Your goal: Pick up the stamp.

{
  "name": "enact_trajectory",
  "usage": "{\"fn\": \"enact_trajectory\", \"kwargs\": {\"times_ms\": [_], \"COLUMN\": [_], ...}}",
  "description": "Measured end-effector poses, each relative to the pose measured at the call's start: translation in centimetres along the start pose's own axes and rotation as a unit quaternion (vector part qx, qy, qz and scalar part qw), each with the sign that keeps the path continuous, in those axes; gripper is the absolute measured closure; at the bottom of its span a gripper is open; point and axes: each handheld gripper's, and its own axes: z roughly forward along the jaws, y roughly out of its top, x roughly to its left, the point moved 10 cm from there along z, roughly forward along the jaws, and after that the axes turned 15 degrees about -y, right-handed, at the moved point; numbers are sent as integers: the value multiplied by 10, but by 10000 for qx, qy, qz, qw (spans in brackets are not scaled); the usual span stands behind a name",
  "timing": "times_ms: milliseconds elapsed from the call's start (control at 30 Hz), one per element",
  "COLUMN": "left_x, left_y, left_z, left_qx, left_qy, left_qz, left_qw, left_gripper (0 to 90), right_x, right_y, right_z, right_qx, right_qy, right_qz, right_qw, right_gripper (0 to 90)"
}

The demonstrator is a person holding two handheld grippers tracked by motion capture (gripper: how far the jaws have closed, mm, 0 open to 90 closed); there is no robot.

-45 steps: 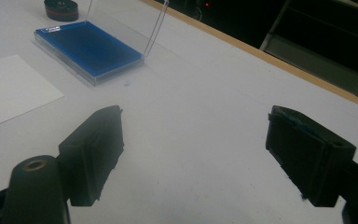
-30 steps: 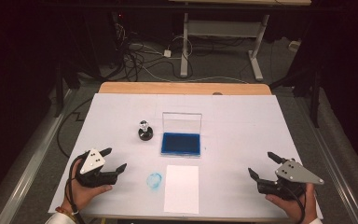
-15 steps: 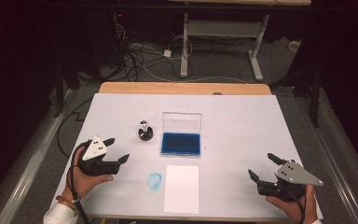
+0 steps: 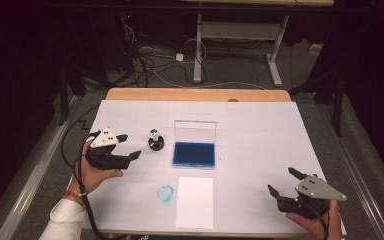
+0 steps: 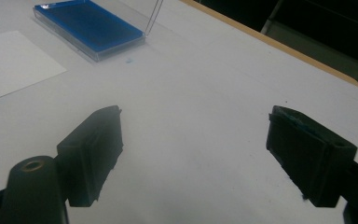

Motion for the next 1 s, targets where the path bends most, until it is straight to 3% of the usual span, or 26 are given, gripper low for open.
{"fn": "enact_trajectory", "kwargs": {"times_ms": [433, 833, 1000], "left_x": [12, 25, 29], "left_y": [14, 28, 26], "left_z": [22, 36, 46], "left_qx": [533, 759, 909], "left_qy": [-135, -116, -225], "left_qz": [-10, -6, -51], "left_qw": [9985, 9970, 9956], "left_gripper": [249, 248, 243], "right_x": [1, 3, 4], "right_y": [-1, -2, -3], "right_z": [-1, 0, 0], "right_qx": [26, 65, 70], "right_qy": [38, 82, 90], "right_qz": [-26, -62, -106], "right_qw": [10000, 9999, 9999], "right_gripper": [191, 192, 193]}}
